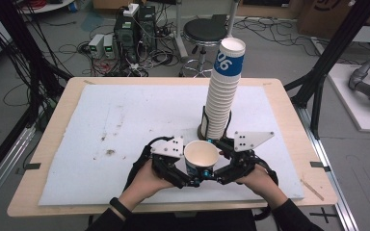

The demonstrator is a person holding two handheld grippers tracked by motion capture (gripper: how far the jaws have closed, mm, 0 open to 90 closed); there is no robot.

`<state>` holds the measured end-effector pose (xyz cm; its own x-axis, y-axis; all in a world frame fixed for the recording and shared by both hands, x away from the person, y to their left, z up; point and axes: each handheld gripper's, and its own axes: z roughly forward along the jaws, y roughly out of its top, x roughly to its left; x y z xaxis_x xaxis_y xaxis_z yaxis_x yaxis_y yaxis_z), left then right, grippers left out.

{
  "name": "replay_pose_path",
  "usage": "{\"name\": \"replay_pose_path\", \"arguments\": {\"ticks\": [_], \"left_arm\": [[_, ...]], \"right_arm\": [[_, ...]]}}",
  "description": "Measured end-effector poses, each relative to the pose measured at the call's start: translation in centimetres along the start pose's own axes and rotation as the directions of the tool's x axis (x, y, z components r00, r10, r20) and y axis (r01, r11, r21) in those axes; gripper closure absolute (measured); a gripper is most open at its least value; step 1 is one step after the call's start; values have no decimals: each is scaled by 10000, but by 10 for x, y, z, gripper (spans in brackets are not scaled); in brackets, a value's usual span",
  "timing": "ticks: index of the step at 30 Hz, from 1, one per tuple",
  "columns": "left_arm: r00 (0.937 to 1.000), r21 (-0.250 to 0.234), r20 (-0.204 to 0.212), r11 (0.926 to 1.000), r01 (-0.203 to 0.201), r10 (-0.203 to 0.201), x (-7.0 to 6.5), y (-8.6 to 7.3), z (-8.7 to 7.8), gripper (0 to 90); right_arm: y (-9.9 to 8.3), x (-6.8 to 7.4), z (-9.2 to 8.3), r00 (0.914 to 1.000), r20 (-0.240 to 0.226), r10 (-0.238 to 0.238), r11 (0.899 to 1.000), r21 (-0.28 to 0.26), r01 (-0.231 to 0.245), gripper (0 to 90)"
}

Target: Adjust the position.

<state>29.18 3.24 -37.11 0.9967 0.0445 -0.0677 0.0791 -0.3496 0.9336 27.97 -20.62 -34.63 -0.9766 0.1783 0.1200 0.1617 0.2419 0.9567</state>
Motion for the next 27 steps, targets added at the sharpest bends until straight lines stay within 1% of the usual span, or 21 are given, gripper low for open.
{"name": "replay_pose_path", "arguments": {"ticks": [1,5,8,11,13,18,20,22,23,27], "left_arm": [[10000,-177,13,9998,94,-94,0,0,0,287],[9999,-371,79,9992,151,-148,0,0,0,286],[10000,-345,48,9994,46,-44,0,-1,-1,288],[9999,-477,38,9988,113,-111,0,-2,0,288],[9999,-471,64,9988,95,-92,1,-2,-1,288],[9999,-463,67,9989,90,-87,1,-2,-1,286],[9996,-525,68,9983,265,-262,1,-1,-1,277],[9988,-752,16,9960,490,-491,1,0,-2,239],[9983,-811,55,9950,577,-575,1,1,-3,217],[9970,-1274,126,9888,777,-767,1,3,-5,197]], "right_arm": [[0,0,0,10000,8,28,9999,-98,-28,219],[0,0,-1,9996,-65,265,9988,-423,-267,201],[-1,0,0,9995,-89,292,9982,-525,-296,199],[-2,-1,1,9989,-163,444,9971,-614,-453,195],[-2,-1,1,9987,-177,487,9965,-671,-498,195],[-2,-1,1,9991,-120,398,9965,-729,-406,209],[-2,-1,1,9992,-126,381,9966,-729,-390,209],[-2,-1,1,9993,-54,364,9967,-724,-367,209],[-2,-1,1,9994,-23,357,9966,-736,-357,210],[-3,-1,1,9993,28,360,9962,-799,-357,210]]}}
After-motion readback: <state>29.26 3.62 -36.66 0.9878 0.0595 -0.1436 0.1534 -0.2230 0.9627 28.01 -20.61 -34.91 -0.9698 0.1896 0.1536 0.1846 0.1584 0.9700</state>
